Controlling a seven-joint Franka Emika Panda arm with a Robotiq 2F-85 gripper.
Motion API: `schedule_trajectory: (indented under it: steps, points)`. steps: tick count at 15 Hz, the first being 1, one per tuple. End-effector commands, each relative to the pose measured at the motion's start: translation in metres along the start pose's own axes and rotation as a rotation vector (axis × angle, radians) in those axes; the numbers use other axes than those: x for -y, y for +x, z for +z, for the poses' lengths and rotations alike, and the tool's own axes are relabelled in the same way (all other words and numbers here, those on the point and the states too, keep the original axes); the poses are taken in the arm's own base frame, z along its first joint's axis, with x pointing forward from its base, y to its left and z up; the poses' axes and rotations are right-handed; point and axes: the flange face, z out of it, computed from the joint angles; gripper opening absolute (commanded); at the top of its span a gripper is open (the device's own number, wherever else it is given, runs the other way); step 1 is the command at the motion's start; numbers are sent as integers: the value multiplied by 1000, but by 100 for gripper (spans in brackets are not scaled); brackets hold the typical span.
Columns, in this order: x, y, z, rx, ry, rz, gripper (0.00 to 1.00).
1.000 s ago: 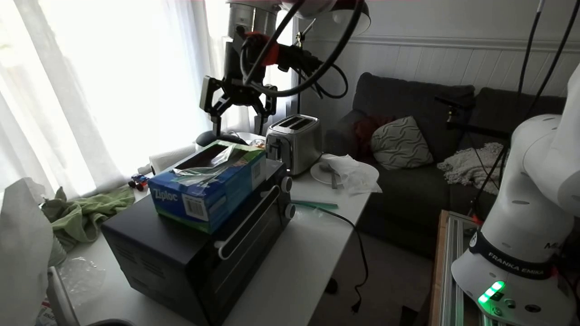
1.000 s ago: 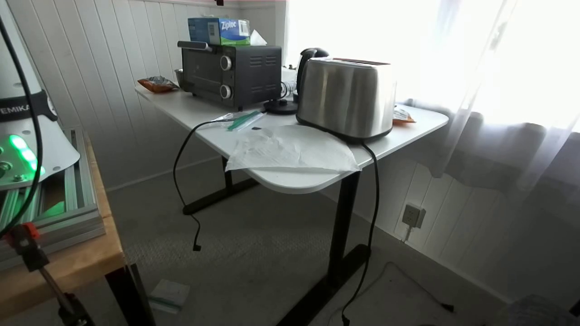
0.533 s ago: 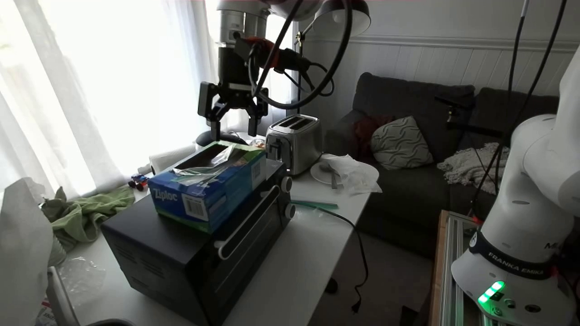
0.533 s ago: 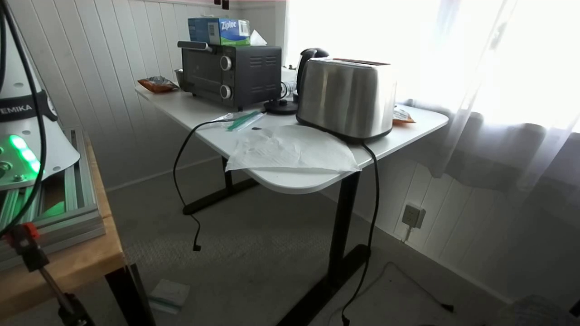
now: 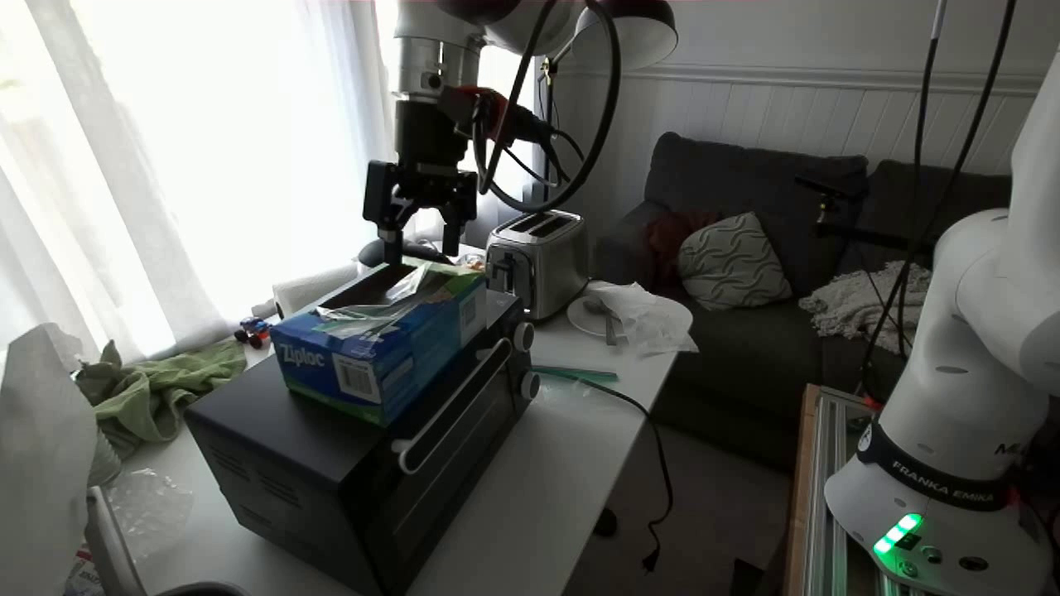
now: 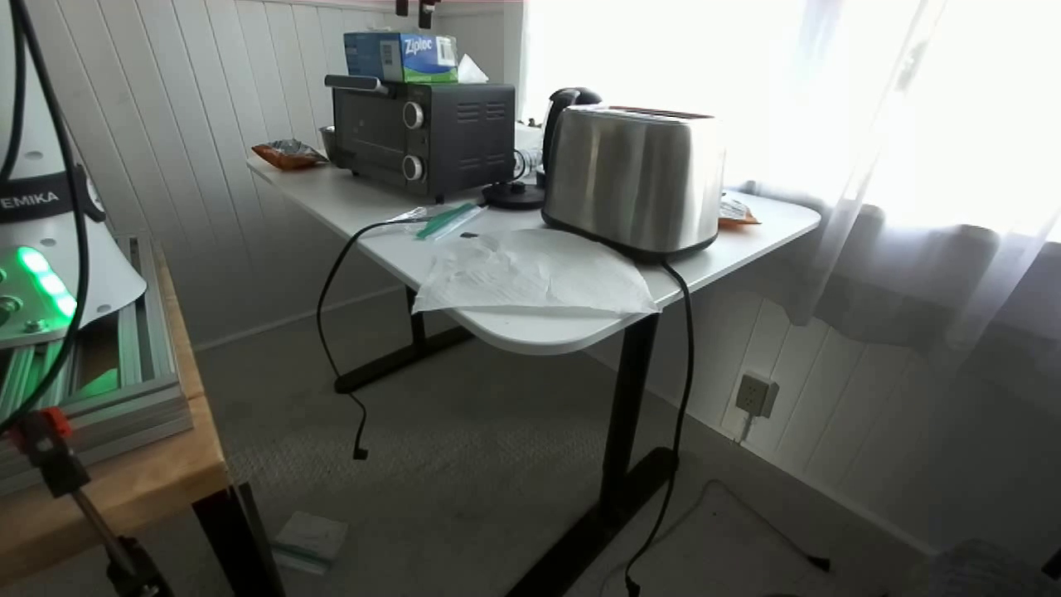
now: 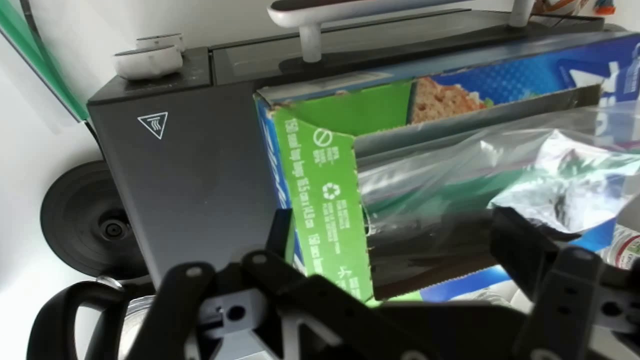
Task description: Remove the zip lock bag from on top of the blue box on the microwave and put it on the table
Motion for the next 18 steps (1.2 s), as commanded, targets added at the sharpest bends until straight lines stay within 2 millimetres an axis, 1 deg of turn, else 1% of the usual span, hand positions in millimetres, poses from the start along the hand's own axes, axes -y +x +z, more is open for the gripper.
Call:
schedule_trajectory:
  steps: [1,5,7,8,9,10,11,17,18]
  points:
    - [3,4,-4,9,60,-68,100]
    - [3,2,-4,26,92,-107,100]
    - [3,4,-2,35,100,-118,92]
    - [2,5,-1,39,105,-122,92]
    - [1,6,0,40,107,-126,81]
    - [0,7,1,42,106,-129,76]
    - [-1,6,1,44,104,-131,65]
    - [-7,4,0,49,104,-150,23]
    - [-8,3,0,51,104,-154,14]
